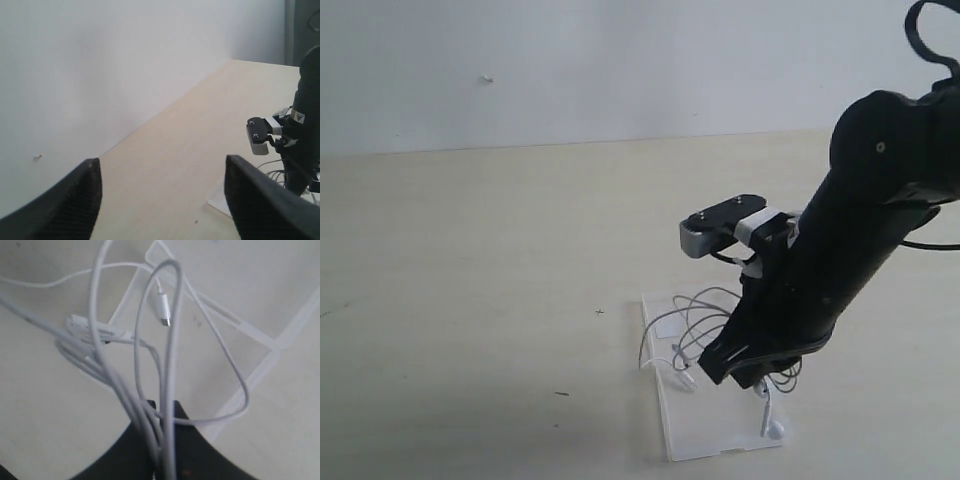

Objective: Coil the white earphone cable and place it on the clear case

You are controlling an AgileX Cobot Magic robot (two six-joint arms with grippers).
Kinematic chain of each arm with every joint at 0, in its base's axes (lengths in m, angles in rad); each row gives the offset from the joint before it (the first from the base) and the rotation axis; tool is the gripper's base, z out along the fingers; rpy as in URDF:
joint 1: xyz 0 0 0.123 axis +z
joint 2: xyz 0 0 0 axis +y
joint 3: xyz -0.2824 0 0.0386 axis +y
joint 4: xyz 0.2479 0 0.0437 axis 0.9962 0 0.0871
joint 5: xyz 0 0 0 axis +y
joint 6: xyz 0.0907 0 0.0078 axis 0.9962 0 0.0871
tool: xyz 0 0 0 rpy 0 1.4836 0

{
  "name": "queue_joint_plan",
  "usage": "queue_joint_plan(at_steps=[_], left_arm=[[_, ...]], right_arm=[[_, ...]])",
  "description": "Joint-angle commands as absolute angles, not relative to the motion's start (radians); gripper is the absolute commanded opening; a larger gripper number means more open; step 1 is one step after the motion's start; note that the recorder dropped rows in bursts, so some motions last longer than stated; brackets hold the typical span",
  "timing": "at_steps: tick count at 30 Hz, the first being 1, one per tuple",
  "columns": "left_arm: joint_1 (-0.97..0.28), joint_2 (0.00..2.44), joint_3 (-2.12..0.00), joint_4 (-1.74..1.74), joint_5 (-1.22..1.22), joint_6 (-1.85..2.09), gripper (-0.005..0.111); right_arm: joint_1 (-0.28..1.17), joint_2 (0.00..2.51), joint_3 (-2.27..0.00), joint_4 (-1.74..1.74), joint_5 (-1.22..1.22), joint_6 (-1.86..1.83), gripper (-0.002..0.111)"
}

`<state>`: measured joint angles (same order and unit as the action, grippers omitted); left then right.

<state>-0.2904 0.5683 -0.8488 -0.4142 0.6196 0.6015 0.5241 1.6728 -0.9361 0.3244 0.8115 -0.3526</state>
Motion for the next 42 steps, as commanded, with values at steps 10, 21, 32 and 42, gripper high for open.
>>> queue_joint_plan(at_steps=[10,21,32,42], left_arm=[[-0.289,0.564,-0.852,-0.428,0.603,0.595,0.067],[-0.289,0.564,-0.852,-0.428,0.603,0.595,0.067],[-0.289,0.564,-0.852,-0.428,0.603,0.595,0.067],[-0.289,0.564,-0.852,-0.428,0.603,0.595,0.067]], right_arm=[[0.553,1.732,-0.934,0.313,0.771,-0.373,0.0],[0.553,1.509,-0.934,0.199,0.823,-0.292,0.0],[0.527,1.313,-0.934,0.071,0.949,-0.216,0.0],[0.527,1.187,-0.932,0.019,1.002,-0.179,0.0]])
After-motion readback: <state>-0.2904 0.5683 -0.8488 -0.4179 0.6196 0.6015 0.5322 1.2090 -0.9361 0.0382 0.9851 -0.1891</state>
